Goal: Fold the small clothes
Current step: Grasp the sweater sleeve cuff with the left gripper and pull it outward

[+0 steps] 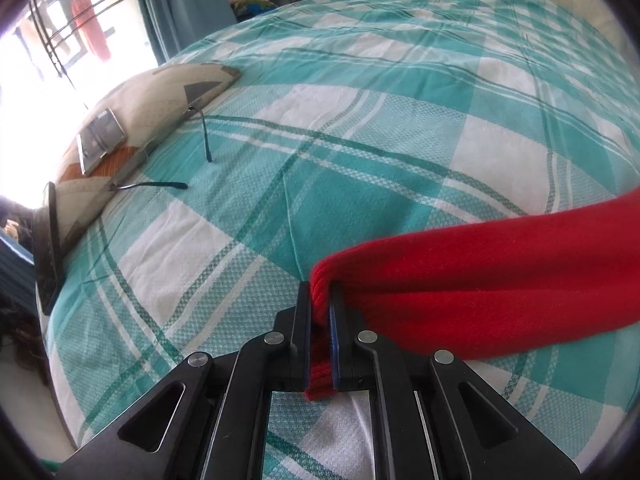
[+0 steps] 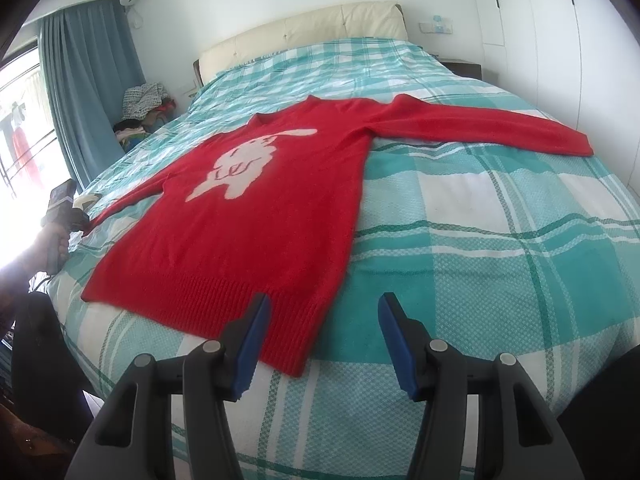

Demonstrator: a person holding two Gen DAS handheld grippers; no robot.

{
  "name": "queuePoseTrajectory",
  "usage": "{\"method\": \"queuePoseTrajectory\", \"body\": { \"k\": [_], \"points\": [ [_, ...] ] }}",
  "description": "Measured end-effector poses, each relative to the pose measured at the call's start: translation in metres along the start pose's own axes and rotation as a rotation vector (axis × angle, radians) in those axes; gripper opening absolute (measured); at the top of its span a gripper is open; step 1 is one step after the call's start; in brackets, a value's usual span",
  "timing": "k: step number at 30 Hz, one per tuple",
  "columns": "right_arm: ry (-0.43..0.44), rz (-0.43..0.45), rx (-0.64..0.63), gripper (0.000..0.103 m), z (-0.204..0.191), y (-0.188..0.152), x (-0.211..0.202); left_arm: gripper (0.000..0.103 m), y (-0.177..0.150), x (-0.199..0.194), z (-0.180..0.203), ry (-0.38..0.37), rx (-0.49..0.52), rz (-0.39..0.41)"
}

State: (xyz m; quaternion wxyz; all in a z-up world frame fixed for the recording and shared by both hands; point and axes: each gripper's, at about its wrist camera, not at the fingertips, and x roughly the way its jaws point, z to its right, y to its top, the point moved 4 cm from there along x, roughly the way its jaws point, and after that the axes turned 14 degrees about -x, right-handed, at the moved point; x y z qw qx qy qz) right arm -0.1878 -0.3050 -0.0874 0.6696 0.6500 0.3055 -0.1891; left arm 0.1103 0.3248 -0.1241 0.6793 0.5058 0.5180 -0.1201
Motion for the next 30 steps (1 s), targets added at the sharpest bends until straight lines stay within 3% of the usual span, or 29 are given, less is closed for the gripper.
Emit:
{"method": "queuePoseTrajectory", "body": {
  "k": [3, 5, 6, 7, 9, 13, 16, 21, 24, 27, 30],
  "points": [
    [-0.003, -0.001, 0.014, 0.056, 0.003, 0.0, 0.002, 0.007, -0.002, -0.001, 0.0, -0.023, -0.005, 0.01],
    [-0.007, -0.001, 0.02, 0.056, 0.004, 0.0, 0.003, 0.018, -0.003, -0.006, -0.005, -0.05, -0.028, 0.017],
    [-0.01, 0.001, 0.023, 0.059, 0.005, 0.0, 0.002, 0.027, -0.003, -0.01, -0.008, -0.06, -0.047, 0.022],
    [-0.012, 0.006, 0.027, 0.063, 0.006, 0.0, 0.001, 0.042, -0.004, -0.016, -0.011, -0.061, -0.065, 0.028],
    [-0.019, 0.021, 0.036, 0.069, 0.008, 0.001, -0.001, 0.059, -0.007, -0.032, -0.016, -0.081, -0.091, 0.057],
    [-0.036, 0.04, 0.064, 0.073, 0.016, 0.005, -0.006, 0.063, -0.017, -0.077, -0.006, -0.155, -0.073, 0.102],
    [-0.066, 0.058, 0.057, 0.074, 0.024, 0.014, -0.008, 0.077, -0.033, -0.124, 0.014, -0.28, -0.049, 0.138],
    [-0.131, 0.106, -0.005, 0.075, 0.036, 0.049, -0.009, 0.086, -0.082, -0.187, 0.069, -0.519, 0.052, 0.1],
    [-0.145, 0.16, -0.013, 0.078, 0.044, 0.073, -0.005, 0.087, -0.112, -0.206, 0.101, -0.602, 0.104, 0.057],
    [-0.167, 0.211, -0.02, 0.087, 0.056, 0.085, 0.009, 0.088, -0.133, -0.208, 0.122, -0.674, 0.086, 0.003],
    [-0.213, 0.172, -0.018, 0.087, 0.067, 0.076, 0.029, 0.088, -0.144, -0.196, 0.13, -0.668, 0.056, 0.031]
  ]
}}
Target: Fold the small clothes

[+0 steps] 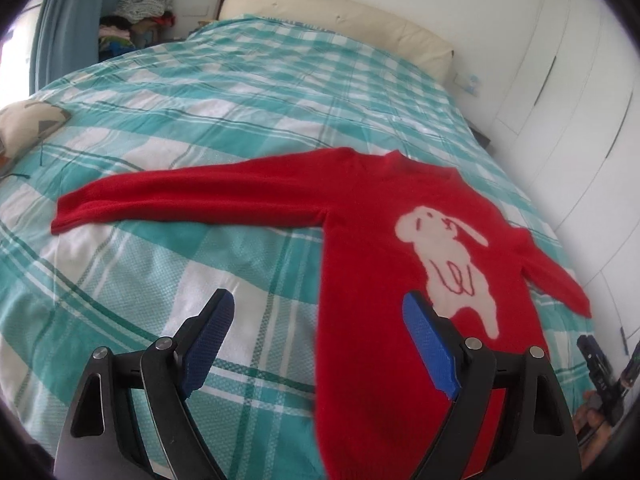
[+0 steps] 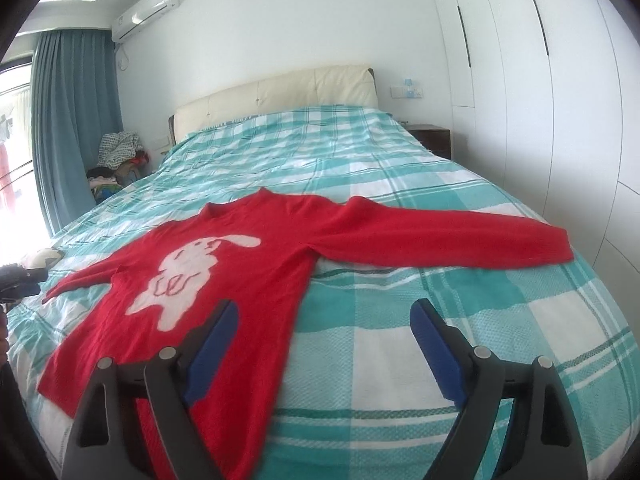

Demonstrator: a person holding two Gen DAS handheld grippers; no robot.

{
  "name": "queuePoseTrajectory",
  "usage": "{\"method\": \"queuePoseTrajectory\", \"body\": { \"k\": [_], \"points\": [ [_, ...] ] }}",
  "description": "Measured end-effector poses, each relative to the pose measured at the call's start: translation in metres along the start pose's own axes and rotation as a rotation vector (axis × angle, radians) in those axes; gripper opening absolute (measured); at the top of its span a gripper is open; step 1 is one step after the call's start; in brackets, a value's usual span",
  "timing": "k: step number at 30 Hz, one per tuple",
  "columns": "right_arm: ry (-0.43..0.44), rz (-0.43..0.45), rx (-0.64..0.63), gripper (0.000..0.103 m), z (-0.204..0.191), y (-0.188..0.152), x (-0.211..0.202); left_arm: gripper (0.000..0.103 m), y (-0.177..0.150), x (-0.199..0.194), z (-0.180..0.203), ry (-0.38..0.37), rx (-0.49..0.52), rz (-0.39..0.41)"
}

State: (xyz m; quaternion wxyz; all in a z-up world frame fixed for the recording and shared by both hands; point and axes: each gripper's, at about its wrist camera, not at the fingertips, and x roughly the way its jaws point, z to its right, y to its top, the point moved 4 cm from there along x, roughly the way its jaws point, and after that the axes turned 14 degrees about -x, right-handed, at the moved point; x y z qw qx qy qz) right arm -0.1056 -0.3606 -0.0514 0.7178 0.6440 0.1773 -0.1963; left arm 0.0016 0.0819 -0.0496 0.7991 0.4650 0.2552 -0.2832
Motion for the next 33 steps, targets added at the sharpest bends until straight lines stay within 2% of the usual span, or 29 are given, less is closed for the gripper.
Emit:
{"method": "queuePoseTrajectory", "body": {
  "k": [3, 5, 6, 8, 11, 15, 33],
  "points": [
    [-0.003, -0.097, 0.029, 0.087, 0.008, -0.018, 0.012, 0.088, -0.015, 0.011, -0.014, 0.092, 0.032, 0.087],
    [-0.006, -0.112, 0.063, 0.087, 0.013, -0.024, 0.012, 0.086, -0.024, 0.021, -0.027, 0.175, 0.024, 0.046],
    [-0.009, -0.114, 0.075, 0.087, 0.015, -0.025, 0.012, 0.086, -0.025, 0.023, -0.03, 0.16, 0.0, 0.026],
    [-0.012, -0.119, 0.095, 0.087, 0.017, -0.027, 0.014, 0.087, -0.021, 0.018, -0.034, 0.123, -0.032, 0.041],
    [0.0, -0.144, 0.129, 0.087, 0.019, -0.032, 0.021, 0.087, -0.019, 0.014, -0.035, 0.141, -0.022, 0.065],
    [0.029, -0.226, 0.146, 0.087, 0.013, -0.046, 0.034, 0.087, -0.023, 0.017, -0.037, 0.138, -0.041, 0.033],
    [0.004, -0.254, 0.087, 0.095, 0.004, -0.053, 0.041, 0.089, -0.026, 0.028, -0.043, 0.176, -0.064, -0.014]
  ]
}}
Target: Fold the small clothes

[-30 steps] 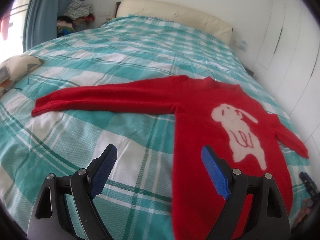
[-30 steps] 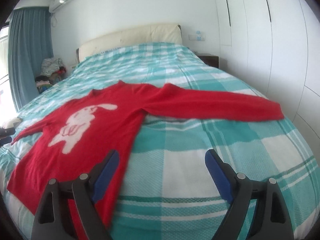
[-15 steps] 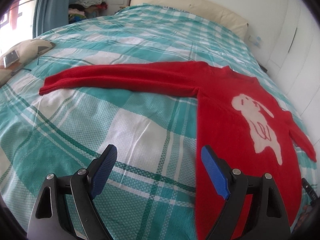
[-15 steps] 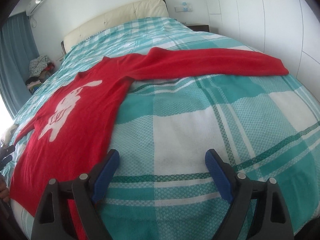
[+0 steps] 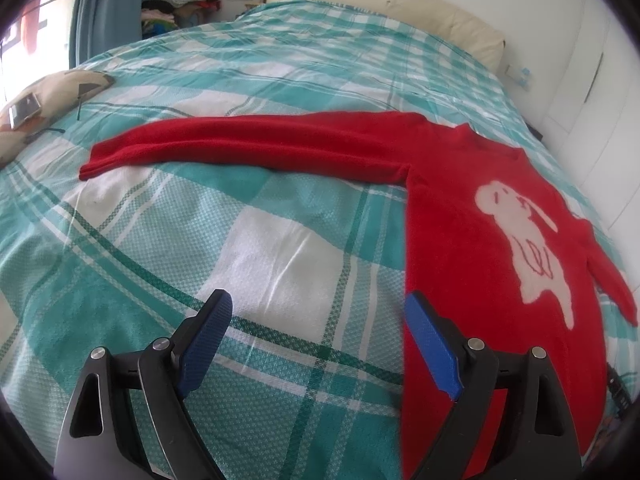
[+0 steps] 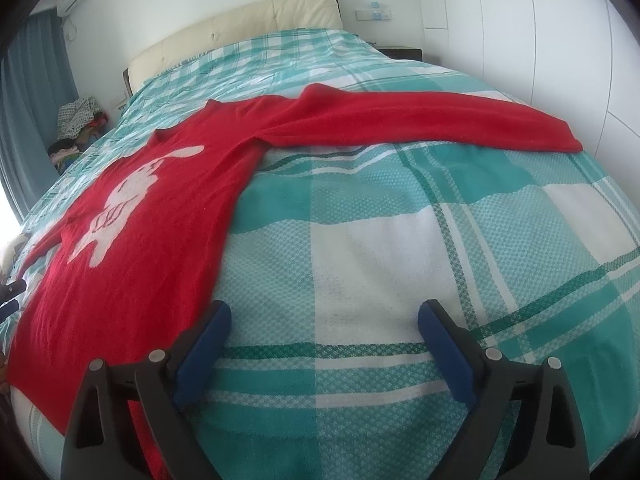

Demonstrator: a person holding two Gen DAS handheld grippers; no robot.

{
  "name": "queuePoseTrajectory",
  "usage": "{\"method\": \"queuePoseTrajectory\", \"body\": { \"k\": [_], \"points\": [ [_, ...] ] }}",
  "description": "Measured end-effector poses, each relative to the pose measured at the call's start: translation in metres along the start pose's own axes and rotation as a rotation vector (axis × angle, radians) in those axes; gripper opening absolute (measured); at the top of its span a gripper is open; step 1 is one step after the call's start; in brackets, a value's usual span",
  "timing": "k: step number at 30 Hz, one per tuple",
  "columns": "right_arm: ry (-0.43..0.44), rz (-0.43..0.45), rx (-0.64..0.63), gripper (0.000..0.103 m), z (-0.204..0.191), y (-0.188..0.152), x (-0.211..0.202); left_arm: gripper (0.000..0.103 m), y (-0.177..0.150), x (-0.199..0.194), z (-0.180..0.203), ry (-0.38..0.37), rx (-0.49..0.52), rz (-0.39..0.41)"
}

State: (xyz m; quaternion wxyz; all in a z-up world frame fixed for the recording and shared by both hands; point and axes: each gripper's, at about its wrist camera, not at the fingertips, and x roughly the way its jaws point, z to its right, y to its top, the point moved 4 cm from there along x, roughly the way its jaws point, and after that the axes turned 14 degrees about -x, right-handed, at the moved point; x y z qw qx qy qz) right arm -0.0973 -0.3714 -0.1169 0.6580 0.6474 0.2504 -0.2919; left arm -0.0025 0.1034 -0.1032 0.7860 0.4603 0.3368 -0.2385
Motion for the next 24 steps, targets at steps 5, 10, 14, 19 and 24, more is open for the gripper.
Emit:
{"method": "queuePoseTrajectory", "body": {
  "k": [5, 10, 14, 19, 24],
  "points": [
    [-0.012, 0.002, -0.01, 0.095, -0.0022, 0.0007, 0.0016, 0.09, 0.001, -0.001, -0.0002, 0.004, -0.001, -0.005],
    [-0.011, 0.004, -0.007, 0.096, -0.0017, 0.0003, 0.0018, 0.091, 0.0003, -0.0021, 0.0008, 0.013, 0.011, -0.001],
    [-0.01, 0.004, -0.006, 0.096, -0.0018, 0.0002, 0.0017, 0.091, -0.0015, 0.0, 0.0008, 0.025, 0.016, -0.008],
    [-0.011, 0.003, -0.007, 0.096, -0.002, 0.0, 0.0018, 0.091, -0.0016, 0.0007, 0.0011, 0.031, 0.021, -0.01],
    [-0.011, 0.004, -0.007, 0.097, -0.002, 0.0002, 0.0016, 0.091, -0.002, 0.0008, 0.0005, 0.038, 0.017, -0.02]
  ]
}}
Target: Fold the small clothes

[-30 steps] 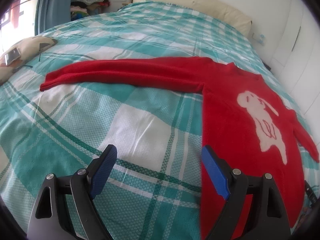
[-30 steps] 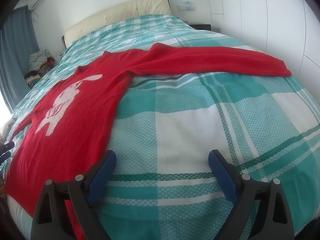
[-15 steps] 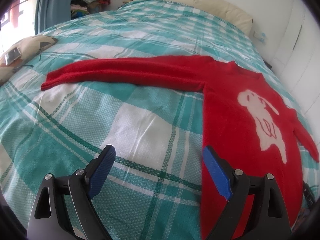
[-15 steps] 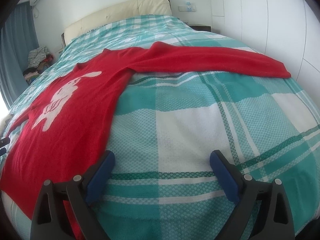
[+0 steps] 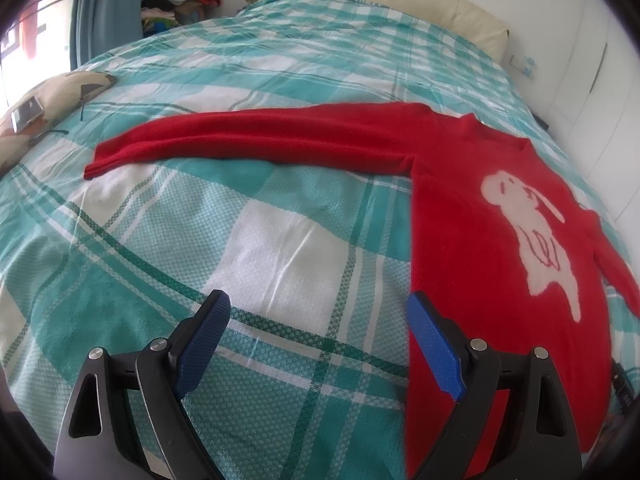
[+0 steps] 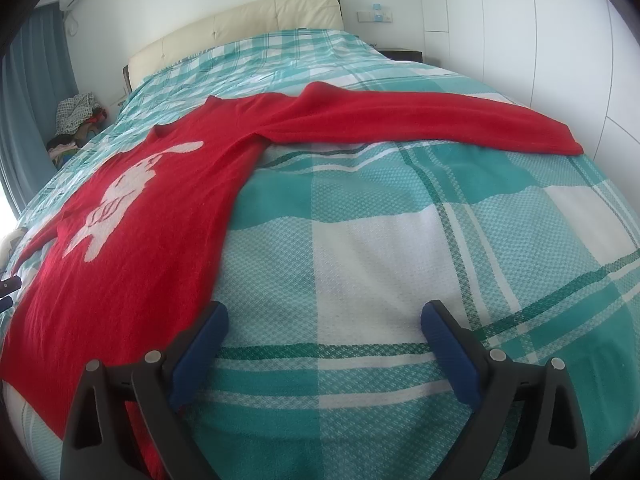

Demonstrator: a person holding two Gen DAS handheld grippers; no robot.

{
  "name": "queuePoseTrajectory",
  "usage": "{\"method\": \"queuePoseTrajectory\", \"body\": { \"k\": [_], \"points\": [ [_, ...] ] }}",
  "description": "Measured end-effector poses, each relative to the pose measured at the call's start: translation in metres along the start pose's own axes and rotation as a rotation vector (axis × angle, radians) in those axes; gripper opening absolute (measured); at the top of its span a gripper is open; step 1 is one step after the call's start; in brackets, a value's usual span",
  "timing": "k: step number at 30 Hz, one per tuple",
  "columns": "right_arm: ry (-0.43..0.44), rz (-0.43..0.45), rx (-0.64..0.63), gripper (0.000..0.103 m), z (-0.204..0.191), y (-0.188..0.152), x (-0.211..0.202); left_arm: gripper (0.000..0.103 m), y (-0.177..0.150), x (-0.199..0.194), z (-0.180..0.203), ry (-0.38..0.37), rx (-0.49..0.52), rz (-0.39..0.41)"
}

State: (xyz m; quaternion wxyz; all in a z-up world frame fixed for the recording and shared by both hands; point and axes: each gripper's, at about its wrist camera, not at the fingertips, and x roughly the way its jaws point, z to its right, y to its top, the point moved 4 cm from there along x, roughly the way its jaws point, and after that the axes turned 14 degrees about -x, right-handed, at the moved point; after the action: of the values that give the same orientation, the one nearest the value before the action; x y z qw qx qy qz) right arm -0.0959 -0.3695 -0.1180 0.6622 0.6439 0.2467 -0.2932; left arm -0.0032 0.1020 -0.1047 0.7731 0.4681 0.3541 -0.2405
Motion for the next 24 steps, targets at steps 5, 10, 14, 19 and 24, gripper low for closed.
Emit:
{"method": "queuePoseTrajectory", "body": {
  "k": [5, 10, 14, 19, 24],
  "points": [
    [-0.003, -0.001, -0.004, 0.097, -0.0003, -0.001, 0.0006, 0.091, 0.0004, 0.0008, -0.0004, 0.002, 0.0, -0.003],
    [-0.004, -0.002, -0.007, 0.098, -0.001, -0.0023, 0.0013, 0.091, 0.0002, 0.0032, -0.0022, 0.006, -0.006, -0.01],
    [-0.004, -0.003, -0.01, 0.099, -0.0016, -0.0027, 0.002, 0.091, 0.0002, 0.0043, -0.0027, 0.009, -0.007, -0.014],
    [-0.004, -0.003, -0.01, 0.099, -0.0017, -0.0028, 0.002, 0.091, 0.0004, 0.0045, -0.0029, 0.009, -0.006, -0.015],
    [-0.004, -0.003, -0.01, 0.099, -0.0018, -0.0024, 0.002, 0.091, -0.0009, 0.0061, -0.0041, 0.012, -0.007, -0.018]
  ]
}}
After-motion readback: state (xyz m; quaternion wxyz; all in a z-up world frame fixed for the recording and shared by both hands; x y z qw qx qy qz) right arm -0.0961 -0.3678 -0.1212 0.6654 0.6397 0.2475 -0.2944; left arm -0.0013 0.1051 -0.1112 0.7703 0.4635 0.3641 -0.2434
